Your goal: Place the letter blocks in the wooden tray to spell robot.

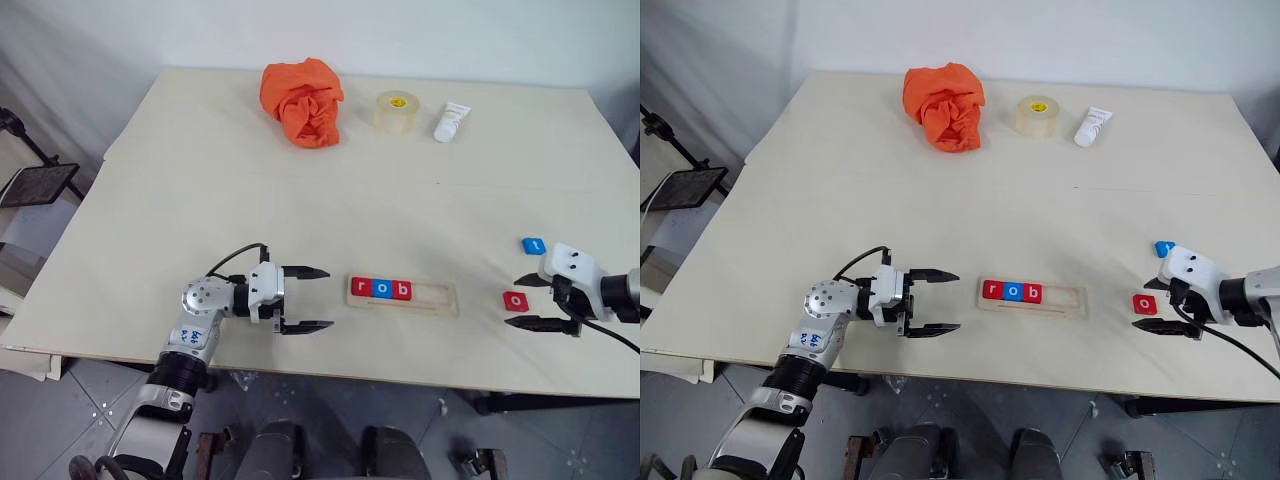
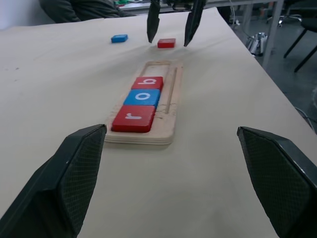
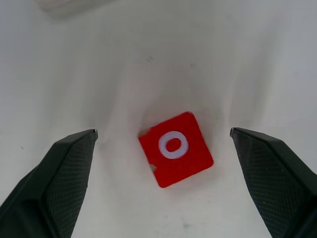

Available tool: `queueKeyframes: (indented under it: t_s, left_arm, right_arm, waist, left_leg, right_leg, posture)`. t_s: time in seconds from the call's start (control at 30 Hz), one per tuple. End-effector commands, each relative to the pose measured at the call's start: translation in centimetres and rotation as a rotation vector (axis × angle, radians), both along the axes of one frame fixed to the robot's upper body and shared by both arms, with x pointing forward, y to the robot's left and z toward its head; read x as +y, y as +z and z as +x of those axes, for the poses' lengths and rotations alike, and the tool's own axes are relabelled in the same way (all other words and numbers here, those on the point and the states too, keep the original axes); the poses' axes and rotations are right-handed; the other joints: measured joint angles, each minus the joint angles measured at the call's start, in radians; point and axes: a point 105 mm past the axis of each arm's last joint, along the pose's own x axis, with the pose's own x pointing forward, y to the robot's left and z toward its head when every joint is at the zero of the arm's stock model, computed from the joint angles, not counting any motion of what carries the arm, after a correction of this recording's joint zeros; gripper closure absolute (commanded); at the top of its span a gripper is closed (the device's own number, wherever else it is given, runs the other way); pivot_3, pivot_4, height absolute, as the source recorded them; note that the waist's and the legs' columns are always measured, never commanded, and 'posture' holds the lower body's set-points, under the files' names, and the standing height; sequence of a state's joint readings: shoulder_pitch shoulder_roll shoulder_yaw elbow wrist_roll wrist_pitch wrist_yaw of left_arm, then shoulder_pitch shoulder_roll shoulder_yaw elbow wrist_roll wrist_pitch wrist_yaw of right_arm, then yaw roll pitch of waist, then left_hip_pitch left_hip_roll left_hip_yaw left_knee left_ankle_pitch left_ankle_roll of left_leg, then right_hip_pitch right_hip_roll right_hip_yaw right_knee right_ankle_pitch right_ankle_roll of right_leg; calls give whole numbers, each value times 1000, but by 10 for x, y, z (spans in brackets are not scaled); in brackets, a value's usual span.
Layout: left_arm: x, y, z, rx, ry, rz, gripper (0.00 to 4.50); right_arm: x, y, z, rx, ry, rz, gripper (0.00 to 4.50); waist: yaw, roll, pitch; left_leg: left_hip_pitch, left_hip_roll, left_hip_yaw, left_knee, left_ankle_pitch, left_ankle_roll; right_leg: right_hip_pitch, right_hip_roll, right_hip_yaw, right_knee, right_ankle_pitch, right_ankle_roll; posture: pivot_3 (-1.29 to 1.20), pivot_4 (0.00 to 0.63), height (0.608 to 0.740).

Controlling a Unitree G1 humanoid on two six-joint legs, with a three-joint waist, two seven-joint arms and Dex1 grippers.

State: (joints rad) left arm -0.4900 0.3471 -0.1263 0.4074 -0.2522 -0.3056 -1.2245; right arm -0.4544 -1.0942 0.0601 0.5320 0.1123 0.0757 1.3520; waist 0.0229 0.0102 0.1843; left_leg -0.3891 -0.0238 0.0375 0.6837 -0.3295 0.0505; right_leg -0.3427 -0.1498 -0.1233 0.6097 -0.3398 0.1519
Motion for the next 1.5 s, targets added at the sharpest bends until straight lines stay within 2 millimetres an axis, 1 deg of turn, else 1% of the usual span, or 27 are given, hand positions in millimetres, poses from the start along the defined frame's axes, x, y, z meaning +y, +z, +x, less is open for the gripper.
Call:
queueKeyframes:
  t_s: [0.03,0.17,0.27,0.3,0.4,0.47,0.57,0.63,0.7,0.8,0.87,0.97,1.3,1.5]
  left_arm:
    - [2,7,-2,-31,11,-15,0]
    - [2,7,-2,-31,17,-18,0]
    - [1,7,-2,-28,19,-20,0]
    - [0,7,-1,-28,19,-21,0]
    - [-1,7,0,-28,19,-24,0]
    - [-2,8,2,-28,18,-25,0]
    - [-3,8,5,-28,15,-25,0]
    - [-4,8,6,-28,11,-25,0]
    - [-6,8,7,-28,4,-25,0]
    - [-9,9,10,-31,-3,-27,0]
    - [-11,9,11,-34,-8,-29,0]
    - [-11,10,13,-39,-11,-29,0]
    - [-8,9,12,-49,5,-35,0]
    - [-5,8,9,-49,15,-37,0]
  right_arm:
    - [-4,-1,2,2,17,-21,577]
    - [-2,-1,2,2,32,-18,1839]
    - [-3,2,6,-28,12,-14,2929]
    - [-2,4,6,-36,8,-3,3035]
    - [1,10,6,-51,9,8,3034]
    - [10,20,7,-73,13,35,3034]
    - [30,37,9,-98,17,88,3034]
    - [40,44,11,-118,0,104,3034]
    - [56,48,10,-103,25,118,3034]
    - [74,50,9,-84,58,133,3034]
    - [91,50,10,-79,99,121,3034]
    - [111,45,6,-34,166,72,3034]
    - [143,41,14,-21,228,10,3034]
    - [148,33,15,-11,246,-6,3034]
  waist:
    - [-1,0,0]
    - [0,0,0]
    - [0,0,0]
    - [0,0,0]
    - [0,0,0]
    - [0,0,0]
    - [1,0,0]
    - [1,0,0]
    - [1,0,0]
    - [1,0,0]
    - [1,0,0]
    - [1,0,0]
    - [-1,0,0]
    - [1,0,0]
  left_leg:
    - [0,0,0,0,0,0]
    - [0,0,0,0,0,0]
    - [0,0,0,0,0,0]
    - [0,0,0,0,0,0]
    - [0,0,0,0,0,0]
    - [0,0,0,0,0,0]
    - [0,0,0,0,0,0]
    - [0,0,0,0,0,0]
    - [0,0,0,0,0,0]
    - [0,0,-1,0,0,0]
    - [0,0,-1,0,0,0]
    - [-1,0,-1,0,0,0]
    - [-1,0,-1,0,0,0]
    - [-2,-1,-1,0,0,0]
  right_leg:
    - [0,0,0,0,0,0]
    - [0,0,0,0,0,0]
    - [0,0,0,0,0,0]
    - [0,0,0,0,0,0]
    - [0,0,0,0,0,0]
    - [0,0,0,0,0,0]
    - [0,0,0,0,0,0]
    - [0,0,0,0,0,0]
    - [0,0,0,1,0,0]
    - [-1,0,0,1,0,0]
    - [0,0,0,0,0,0]
    - [-1,0,0,1,0,0]
    - [-2,0,0,1,0,0]
    - [-2,0,0,2,0,0]
  posture:
    - [0,150,740]
    - [0,150,740]
    - [0,150,740]
    - [0,150,740]
    - [0,150,740]
    - [0,150,740]
    - [0,150,740]
    - [0,150,740]
    - [0,150,740]
    - [0,150,740]
    - [0,150,740]
    - [0,150,740]
    - [0,150,740]
    - [0,150,740]
